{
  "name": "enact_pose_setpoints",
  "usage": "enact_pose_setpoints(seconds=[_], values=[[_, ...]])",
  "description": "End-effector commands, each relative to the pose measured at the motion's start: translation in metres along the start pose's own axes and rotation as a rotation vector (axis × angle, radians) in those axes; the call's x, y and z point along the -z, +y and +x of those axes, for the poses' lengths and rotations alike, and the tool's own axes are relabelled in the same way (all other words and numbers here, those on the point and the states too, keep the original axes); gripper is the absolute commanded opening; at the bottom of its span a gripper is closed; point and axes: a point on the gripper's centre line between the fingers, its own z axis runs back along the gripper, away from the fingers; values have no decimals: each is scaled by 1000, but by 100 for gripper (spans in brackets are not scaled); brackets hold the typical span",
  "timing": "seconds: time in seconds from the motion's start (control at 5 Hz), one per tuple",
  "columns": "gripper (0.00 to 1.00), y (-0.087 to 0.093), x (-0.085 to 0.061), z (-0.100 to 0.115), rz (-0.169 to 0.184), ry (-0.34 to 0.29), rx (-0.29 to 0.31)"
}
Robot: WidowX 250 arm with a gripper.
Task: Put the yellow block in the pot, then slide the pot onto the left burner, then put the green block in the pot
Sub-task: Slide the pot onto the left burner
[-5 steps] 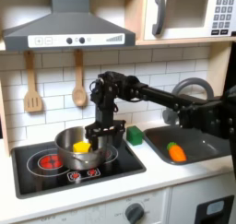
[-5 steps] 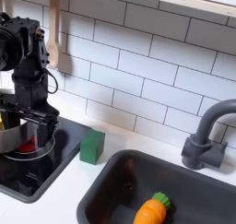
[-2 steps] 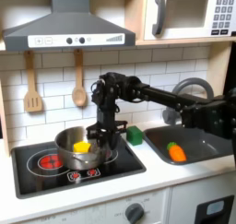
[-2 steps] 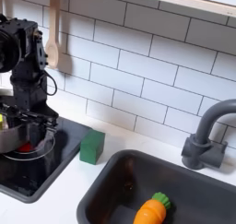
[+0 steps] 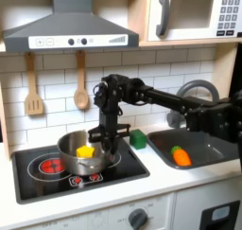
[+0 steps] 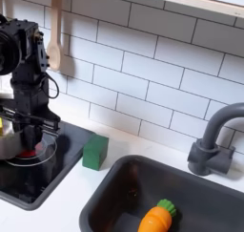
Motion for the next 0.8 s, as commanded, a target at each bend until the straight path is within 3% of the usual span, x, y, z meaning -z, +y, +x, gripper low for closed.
enact_pose_setpoints(seconds=[0.0,0.6], values=[[0,3,-1,3,-5,-7,-7],[0,11,-11,10,-11,-20,-40]])
